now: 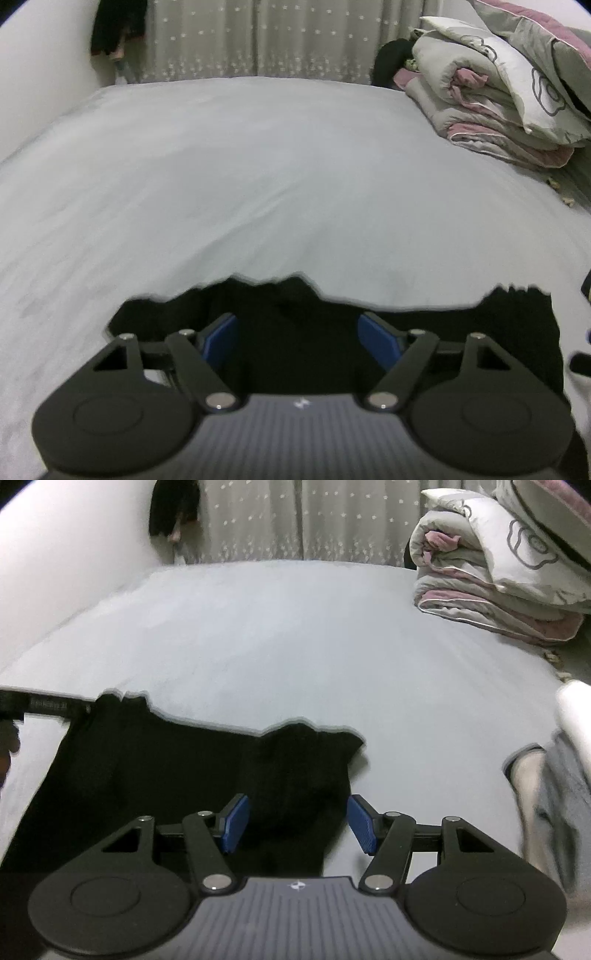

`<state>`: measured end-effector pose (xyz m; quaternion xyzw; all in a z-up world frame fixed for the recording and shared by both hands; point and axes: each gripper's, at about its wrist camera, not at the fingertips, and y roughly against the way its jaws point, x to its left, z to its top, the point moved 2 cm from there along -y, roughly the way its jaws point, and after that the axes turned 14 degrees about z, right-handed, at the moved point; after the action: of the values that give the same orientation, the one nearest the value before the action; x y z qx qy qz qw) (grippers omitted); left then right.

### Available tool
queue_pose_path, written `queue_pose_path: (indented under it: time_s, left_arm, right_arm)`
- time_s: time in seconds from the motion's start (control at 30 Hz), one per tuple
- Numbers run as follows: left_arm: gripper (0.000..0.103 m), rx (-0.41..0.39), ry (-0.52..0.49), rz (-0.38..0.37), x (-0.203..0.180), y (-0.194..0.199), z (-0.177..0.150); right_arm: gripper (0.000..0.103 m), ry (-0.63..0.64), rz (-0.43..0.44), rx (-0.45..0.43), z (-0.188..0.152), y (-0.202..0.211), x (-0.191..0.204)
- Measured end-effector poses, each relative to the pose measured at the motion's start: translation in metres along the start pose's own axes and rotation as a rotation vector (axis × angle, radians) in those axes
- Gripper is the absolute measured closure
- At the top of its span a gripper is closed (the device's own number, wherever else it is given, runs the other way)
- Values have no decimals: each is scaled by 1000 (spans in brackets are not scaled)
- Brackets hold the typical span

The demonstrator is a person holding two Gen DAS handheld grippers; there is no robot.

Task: Fold clothes
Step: 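Grasp the black garment end with both tools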

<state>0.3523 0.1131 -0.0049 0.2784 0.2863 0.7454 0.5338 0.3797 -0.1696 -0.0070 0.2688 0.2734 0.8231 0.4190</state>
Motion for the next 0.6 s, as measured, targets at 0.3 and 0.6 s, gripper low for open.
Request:
queue_pose_path:
  time_s: [0.3,0.6]
  left_arm:
    - [25,-161,41,210,15,-35,-10]
    - [36,-146,60,70,30,-59,-25]
  right_arm:
    - [44,-116,-46,-182,25,-66,-38]
    - [45,5,-64,-138,14,-86,-34]
